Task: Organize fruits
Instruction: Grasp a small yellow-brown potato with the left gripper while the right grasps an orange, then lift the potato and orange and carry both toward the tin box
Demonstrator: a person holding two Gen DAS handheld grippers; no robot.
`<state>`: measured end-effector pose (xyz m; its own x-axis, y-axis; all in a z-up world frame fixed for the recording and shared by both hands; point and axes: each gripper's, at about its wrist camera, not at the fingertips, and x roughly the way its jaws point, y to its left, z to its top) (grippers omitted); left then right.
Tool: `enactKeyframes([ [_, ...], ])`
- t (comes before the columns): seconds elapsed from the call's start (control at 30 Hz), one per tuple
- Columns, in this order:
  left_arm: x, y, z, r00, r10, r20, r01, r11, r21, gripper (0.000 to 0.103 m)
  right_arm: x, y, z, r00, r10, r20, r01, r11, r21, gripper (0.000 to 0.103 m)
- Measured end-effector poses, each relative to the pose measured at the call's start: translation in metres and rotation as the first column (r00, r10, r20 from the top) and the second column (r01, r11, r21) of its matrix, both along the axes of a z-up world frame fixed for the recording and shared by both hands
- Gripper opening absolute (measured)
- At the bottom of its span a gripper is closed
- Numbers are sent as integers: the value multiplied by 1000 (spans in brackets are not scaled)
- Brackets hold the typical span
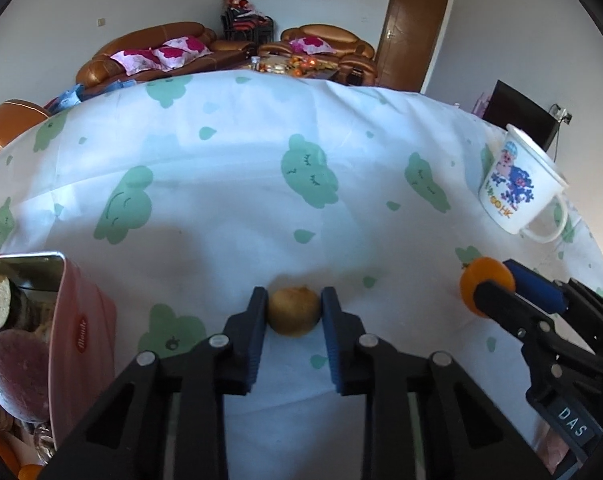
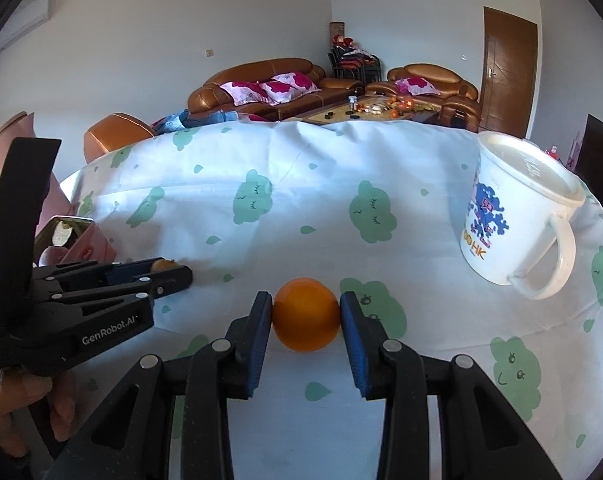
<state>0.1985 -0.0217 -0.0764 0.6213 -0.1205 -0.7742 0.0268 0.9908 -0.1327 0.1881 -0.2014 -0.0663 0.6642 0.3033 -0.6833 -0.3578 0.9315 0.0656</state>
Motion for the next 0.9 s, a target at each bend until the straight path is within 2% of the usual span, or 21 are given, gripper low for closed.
enactKeyframes([
  [0.33, -7, 2, 5, 999, -23, 33, 24, 999, -25, 28, -3, -2, 3, 1000, -2, 17, 1, 1000, 21, 37],
  [0.9, -23, -2, 22, 988, -20, 154, 14, 999, 37, 28, -16, -8, 14, 995, 6, 102, -11, 999, 49, 37],
])
